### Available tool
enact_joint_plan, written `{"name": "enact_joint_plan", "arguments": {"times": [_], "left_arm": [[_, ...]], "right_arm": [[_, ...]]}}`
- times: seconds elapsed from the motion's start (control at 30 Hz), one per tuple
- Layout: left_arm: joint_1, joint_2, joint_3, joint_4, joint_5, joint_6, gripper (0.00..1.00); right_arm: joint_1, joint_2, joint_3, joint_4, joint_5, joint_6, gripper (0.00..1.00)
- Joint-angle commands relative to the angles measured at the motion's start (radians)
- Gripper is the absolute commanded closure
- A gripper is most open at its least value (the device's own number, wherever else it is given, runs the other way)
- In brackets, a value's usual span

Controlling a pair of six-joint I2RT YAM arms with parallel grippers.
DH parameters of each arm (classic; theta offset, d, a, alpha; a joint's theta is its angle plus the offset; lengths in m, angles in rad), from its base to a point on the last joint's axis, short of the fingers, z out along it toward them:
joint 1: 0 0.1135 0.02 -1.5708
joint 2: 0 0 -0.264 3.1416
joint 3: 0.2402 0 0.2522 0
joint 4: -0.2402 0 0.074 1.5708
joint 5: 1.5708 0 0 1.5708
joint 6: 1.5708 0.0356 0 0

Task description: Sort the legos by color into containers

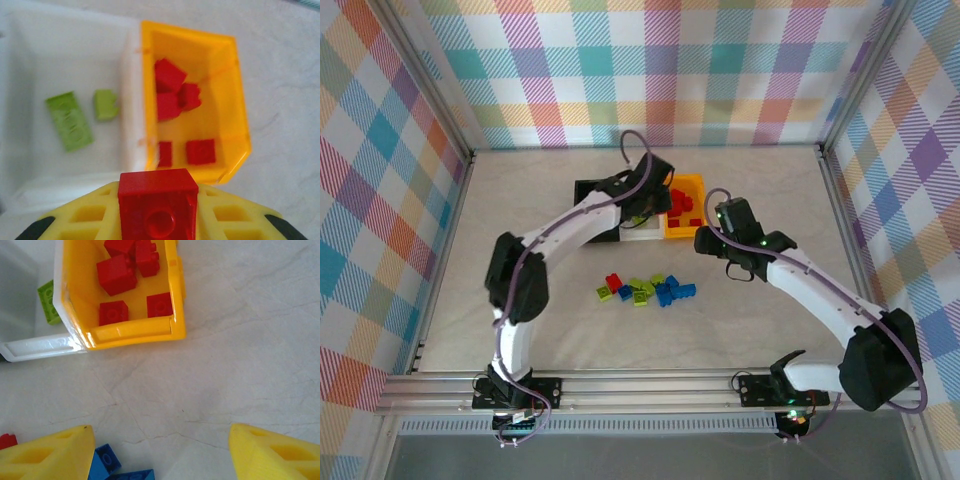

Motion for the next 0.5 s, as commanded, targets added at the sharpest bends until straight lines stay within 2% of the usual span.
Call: {"name": "enact_joint_plan", "arguments": {"times": [0.0, 0.2, 0.23, 0.33, 0.47], "left_arm": [[-0.006, 0.112, 0.168, -0.029, 0.012, 0.038, 0.82], [-0.005, 0.351, 0.491, -0.13, 0.009, 0.05, 0.78], [-0.005, 0.387, 0.543, -0.151, 0.009, 0.049, 0.75], [-0.004, 0.463, 0.652, -0.195, 0.034, 0.039, 0.52], [-0.003, 0.426, 0.657, -0.203, 0.045, 0.031, 0.36]], "right_arm": [[-0.003, -0.032, -0.027, -0.005, 0.002, 0.015, 0.29], [-0.003, -0.062, -0.048, 0.001, -0.006, 0.008, 0.28], [-0.003, -0.068, -0.052, 0.004, -0.01, 0.006, 0.28], [-0.003, -0.081, -0.057, 0.011, -0.023, 0.0, 0.26], [-0.004, -0.096, -0.059, 0.012, -0.053, -0.016, 0.23]]}}
